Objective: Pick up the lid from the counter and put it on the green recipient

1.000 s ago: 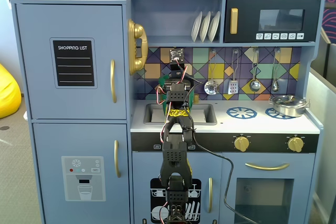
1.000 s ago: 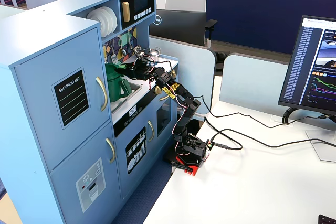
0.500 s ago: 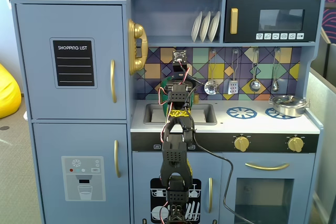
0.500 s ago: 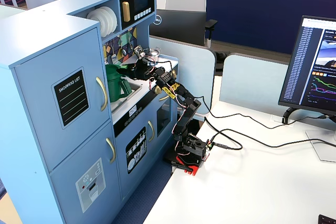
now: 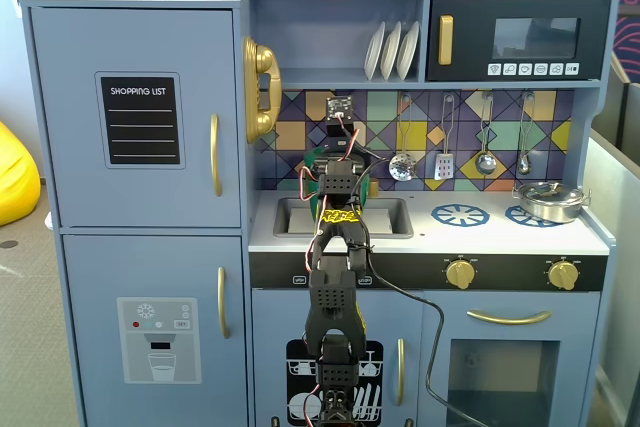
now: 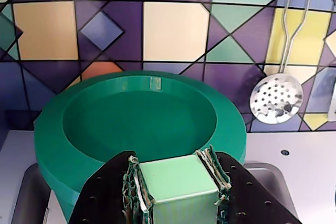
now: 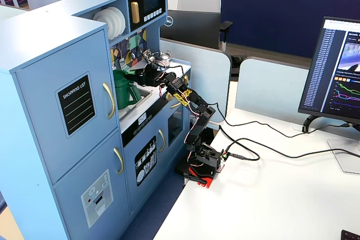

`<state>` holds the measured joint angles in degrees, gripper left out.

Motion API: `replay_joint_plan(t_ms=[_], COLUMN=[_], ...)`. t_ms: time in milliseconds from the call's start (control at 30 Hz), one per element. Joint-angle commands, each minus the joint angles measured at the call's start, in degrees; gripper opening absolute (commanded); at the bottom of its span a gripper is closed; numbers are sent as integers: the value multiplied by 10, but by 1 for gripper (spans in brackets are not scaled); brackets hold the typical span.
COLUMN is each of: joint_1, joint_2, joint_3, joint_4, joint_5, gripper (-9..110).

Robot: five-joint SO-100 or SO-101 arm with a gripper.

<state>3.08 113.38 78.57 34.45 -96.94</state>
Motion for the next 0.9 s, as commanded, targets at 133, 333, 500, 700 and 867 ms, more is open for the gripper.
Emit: replay_joint_plan(t_ms=[133, 333, 500, 700, 867], joint_1=[8, 16, 2, -25, -11], joint_2=[18, 21, 67, 294, 471], joint_3=[14, -8, -47, 184, 417], joint_4=[-23, -40, 25, 146, 189], joint_5=[8, 20, 4, 5, 23], gripper=[25, 40, 37, 33, 28])
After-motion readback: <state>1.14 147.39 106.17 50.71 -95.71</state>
